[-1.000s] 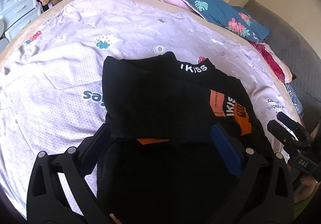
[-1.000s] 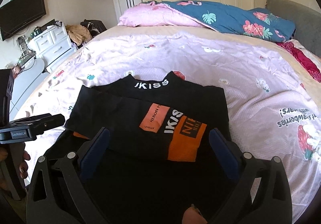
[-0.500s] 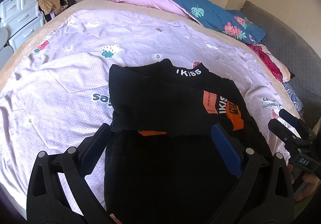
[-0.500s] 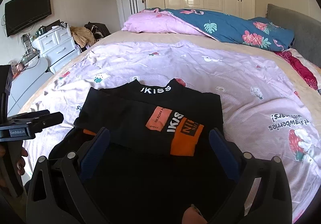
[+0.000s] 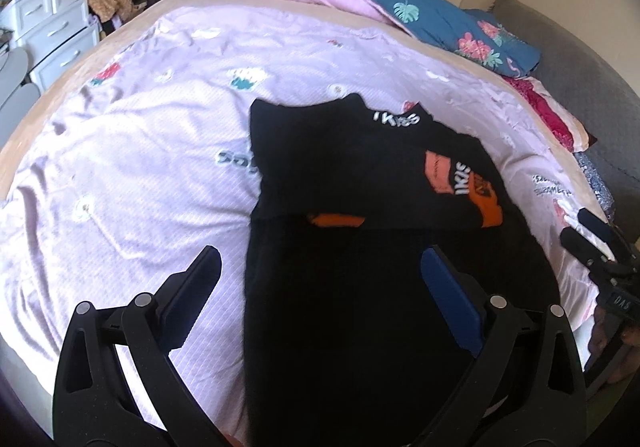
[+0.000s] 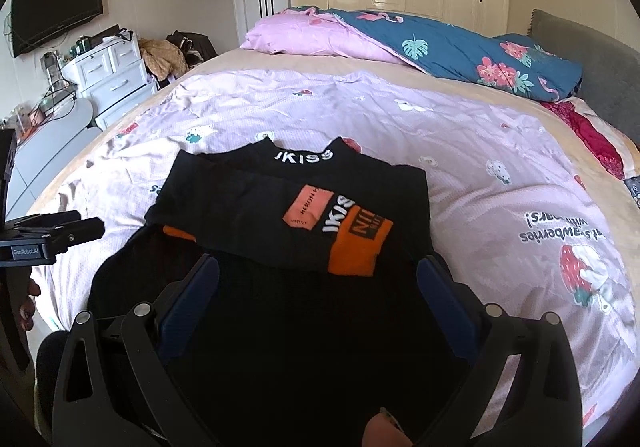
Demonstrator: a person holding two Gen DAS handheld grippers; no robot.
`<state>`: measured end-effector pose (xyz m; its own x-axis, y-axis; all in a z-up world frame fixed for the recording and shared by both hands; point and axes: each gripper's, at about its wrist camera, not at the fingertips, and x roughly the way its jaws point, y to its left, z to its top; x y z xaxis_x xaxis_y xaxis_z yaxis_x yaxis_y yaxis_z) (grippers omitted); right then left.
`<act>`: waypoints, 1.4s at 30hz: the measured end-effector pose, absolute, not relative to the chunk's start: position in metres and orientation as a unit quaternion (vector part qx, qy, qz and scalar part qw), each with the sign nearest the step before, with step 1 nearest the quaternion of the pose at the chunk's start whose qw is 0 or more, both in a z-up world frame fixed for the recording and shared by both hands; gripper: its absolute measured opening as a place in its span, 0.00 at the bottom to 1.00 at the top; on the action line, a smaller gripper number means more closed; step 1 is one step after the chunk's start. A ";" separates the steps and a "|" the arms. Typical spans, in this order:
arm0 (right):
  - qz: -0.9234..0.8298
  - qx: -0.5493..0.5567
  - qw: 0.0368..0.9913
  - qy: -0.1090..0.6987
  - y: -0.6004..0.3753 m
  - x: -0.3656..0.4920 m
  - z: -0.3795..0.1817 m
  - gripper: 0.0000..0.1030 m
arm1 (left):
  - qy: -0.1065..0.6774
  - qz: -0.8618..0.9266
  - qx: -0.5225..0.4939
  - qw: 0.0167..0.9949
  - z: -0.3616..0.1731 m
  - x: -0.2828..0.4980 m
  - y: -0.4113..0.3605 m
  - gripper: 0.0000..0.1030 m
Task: Fold small clothes
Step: 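Move both grippers over the black shirt toward its hem, then lower both grippers onto the shirt hem and close them on it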
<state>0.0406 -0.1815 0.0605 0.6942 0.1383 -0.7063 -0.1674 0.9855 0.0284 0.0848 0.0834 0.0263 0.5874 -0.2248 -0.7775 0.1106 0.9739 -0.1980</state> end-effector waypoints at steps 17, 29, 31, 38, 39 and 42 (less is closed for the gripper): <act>0.066 -0.007 0.918 0.392 -0.202 0.021 0.053 0.96 | 0.474 -0.084 -0.066 0.874 0.003 0.049 0.117 0.91; 0.050 -0.009 0.912 0.408 -0.217 0.005 0.040 0.96 | 0.492 -0.122 -0.100 0.856 -0.014 0.014 0.125 0.75; 0.049 -0.009 0.912 0.408 -0.218 0.003 0.038 0.96 | 0.497 -0.129 -0.106 0.852 -0.018 0.009 0.125 0.64; 0.046 -0.013 0.911 0.409 -0.220 -0.003 0.036 0.96 | 0.525 -0.141 -0.114 0.832 -0.037 -0.003 0.121 0.51; 0.046 -0.013 0.911 0.409 -0.221 -0.004 0.035 0.96 | 0.529 -0.142 -0.117 0.828 -0.040 -0.004 0.121 0.51; 0.045 -0.016 0.910 0.412 -0.223 -0.009 0.034 0.96 | 0.539 -0.146 -0.120 0.821 -0.047 -0.009 0.121 0.51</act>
<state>-0.0090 -0.2231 0.0342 0.6570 0.0694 -0.7507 -0.0961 0.9953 0.0080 -0.0093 0.1207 -0.0471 0.3757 -0.3686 -0.8502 0.1096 0.9287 -0.3542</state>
